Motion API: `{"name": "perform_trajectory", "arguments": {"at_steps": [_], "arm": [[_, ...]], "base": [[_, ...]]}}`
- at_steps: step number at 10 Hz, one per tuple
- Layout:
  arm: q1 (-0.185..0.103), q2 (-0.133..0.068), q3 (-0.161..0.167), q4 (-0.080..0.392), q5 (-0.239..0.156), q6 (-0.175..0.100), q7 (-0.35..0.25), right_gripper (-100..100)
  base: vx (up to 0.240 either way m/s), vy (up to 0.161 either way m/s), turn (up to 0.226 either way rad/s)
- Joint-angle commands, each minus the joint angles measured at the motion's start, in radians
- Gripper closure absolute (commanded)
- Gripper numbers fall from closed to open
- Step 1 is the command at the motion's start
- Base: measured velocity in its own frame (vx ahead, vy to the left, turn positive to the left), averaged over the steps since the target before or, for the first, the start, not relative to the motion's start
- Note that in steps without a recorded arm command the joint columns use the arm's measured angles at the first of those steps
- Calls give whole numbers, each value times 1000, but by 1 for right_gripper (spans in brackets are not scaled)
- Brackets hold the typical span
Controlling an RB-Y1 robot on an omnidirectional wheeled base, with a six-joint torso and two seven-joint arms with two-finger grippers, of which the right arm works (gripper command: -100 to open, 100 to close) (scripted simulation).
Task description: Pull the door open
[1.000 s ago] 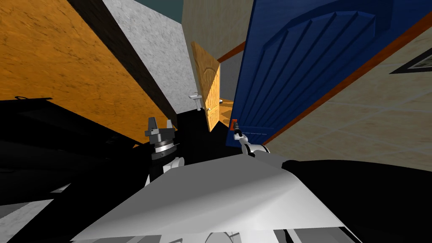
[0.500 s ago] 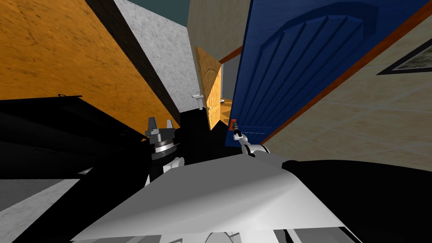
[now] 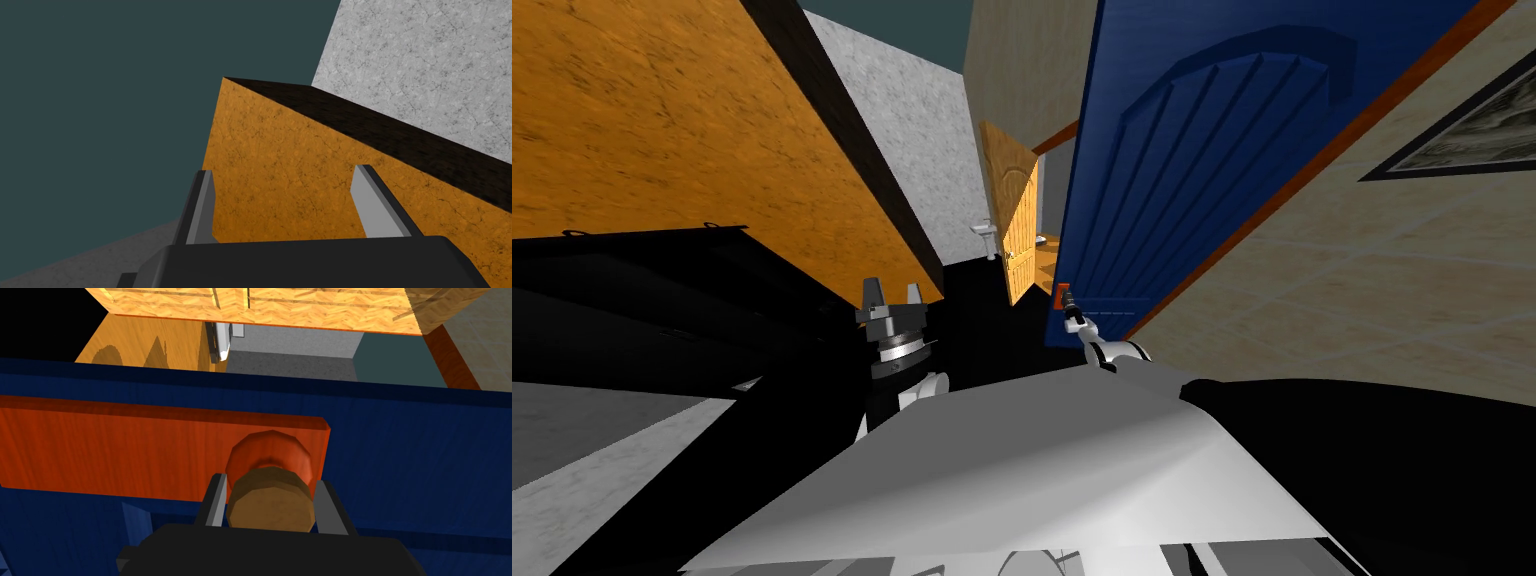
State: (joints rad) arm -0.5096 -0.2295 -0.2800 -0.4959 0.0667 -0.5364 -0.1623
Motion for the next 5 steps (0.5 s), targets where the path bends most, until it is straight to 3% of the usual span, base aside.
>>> {"name": "perform_trajectory", "arguments": {"at_steps": [1,5], "arm": [[0,0,9,-3,4,-2,-8,100],[-1,-4,42,-2,17,-8,-39,100]], "base": [[-159,-58,68],[-162,-64,81]]}}
